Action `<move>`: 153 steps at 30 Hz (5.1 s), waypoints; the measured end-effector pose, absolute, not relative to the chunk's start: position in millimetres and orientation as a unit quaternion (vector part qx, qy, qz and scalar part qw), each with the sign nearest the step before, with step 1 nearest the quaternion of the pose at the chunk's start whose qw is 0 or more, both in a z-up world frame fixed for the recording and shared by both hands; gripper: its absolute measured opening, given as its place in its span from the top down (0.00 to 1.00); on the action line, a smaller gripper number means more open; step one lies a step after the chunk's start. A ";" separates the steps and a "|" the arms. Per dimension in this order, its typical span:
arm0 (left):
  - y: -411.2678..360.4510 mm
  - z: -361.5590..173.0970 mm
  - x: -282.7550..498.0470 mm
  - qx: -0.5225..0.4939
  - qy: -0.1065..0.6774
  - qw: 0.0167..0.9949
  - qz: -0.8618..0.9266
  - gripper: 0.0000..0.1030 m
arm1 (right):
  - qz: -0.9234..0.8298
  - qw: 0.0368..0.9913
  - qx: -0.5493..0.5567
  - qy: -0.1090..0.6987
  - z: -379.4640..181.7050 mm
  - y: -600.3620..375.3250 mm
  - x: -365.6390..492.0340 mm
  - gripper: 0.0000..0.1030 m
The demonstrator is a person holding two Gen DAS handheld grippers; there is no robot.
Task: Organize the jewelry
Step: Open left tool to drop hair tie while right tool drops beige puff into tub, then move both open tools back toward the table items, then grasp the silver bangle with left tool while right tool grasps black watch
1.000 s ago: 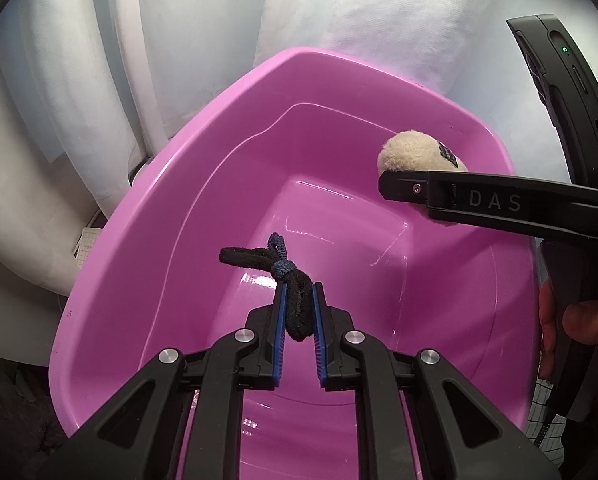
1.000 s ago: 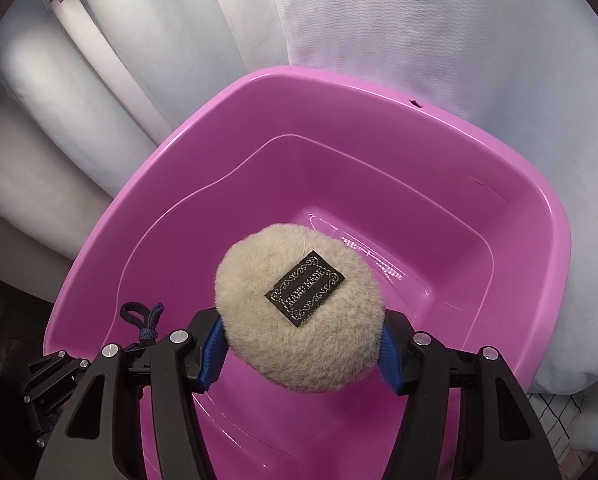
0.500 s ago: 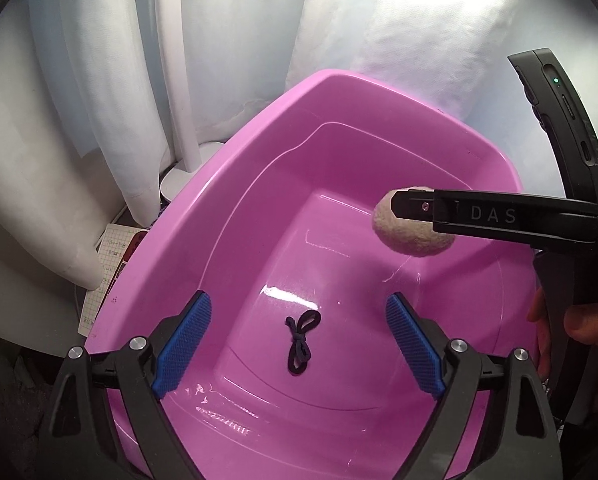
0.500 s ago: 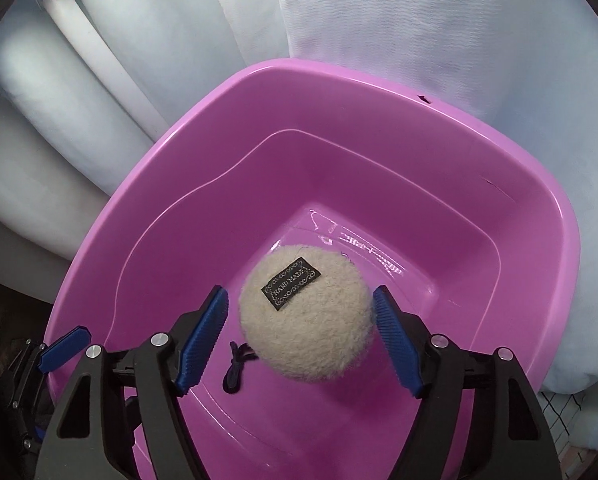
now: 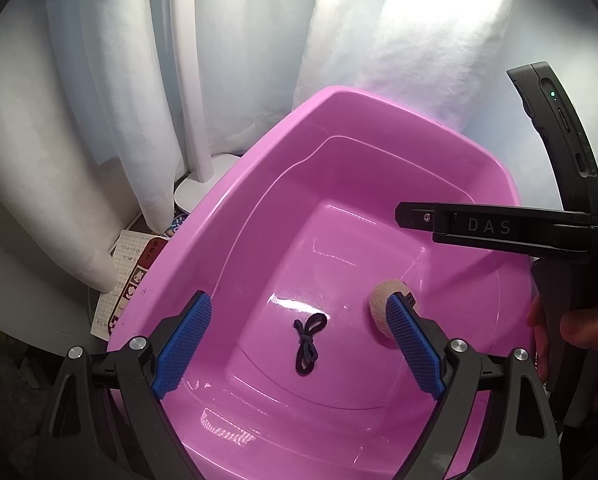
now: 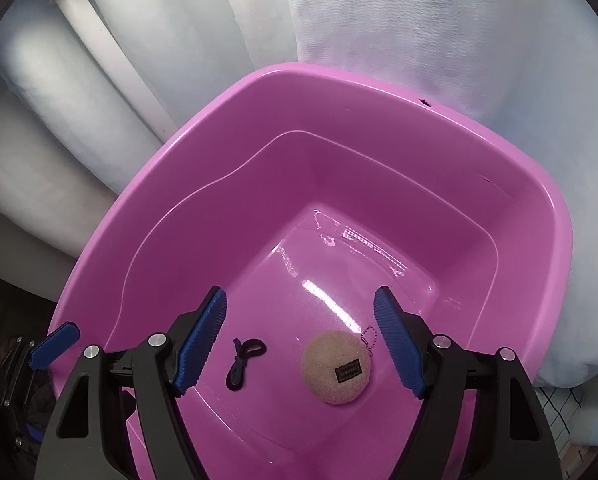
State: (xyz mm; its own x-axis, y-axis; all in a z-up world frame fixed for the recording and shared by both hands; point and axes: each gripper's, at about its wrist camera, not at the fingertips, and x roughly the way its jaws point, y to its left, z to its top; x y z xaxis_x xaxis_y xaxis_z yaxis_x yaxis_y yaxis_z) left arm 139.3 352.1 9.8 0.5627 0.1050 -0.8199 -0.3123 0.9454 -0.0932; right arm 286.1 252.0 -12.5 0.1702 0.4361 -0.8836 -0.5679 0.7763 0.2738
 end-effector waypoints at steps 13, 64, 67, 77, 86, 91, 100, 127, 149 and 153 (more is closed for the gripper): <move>341.0 28.2 112.0 -0.108 0.433 0.885 0.132 0.15 | 0.339 0.774 -0.041 0.534 5.7 227.5 270.1 0.29; 13.3 -57.2 -10.6 0.003 0.478 0.877 -0.041 0.06 | 0.021 0.839 0.138 0.526 -83.4 -288.9 -37.8 0.29; 4.7 -71.1 -1.3 0.014 0.476 0.878 -0.043 0.06 | 0.016 0.845 0.140 0.516 -93.9 -289.6 -37.9 0.29; -10.8 -129.9 26.0 0.016 0.478 0.877 -0.054 0.06 | 0.002 0.859 0.136 0.494 -140.6 -286.9 -28.9 0.29; -19.6 -152.6 43.5 0.014 0.466 0.883 -0.053 0.06 | -0.003 0.867 0.111 0.486 -162.4 -281.1 -24.4 0.29; -26.2 -159.2 57.2 0.011 0.469 0.881 -0.056 0.06 | -0.013 0.870 0.088 0.485 -167.9 -279.3 -17.6 0.29; -43.0 -172.9 72.6 0.036 0.482 0.873 -0.067 0.06 | -0.012 0.873 0.076 0.481 -173.3 -276.6 -5.5 0.29; -46.2 -177.6 89.0 0.030 0.467 0.882 -0.064 0.05 | -0.025 0.876 0.022 0.481 -180.8 -256.8 28.1 0.24; -33.3 -164.5 65.7 0.015 0.448 0.890 -0.080 0.31 | 0.006 0.892 0.033 0.451 -172.6 -252.2 12.4 0.38; -32.6 -155.3 58.5 0.017 0.439 0.895 -0.079 0.31 | 0.010 0.889 0.042 0.455 -171.3 -253.8 9.8 0.42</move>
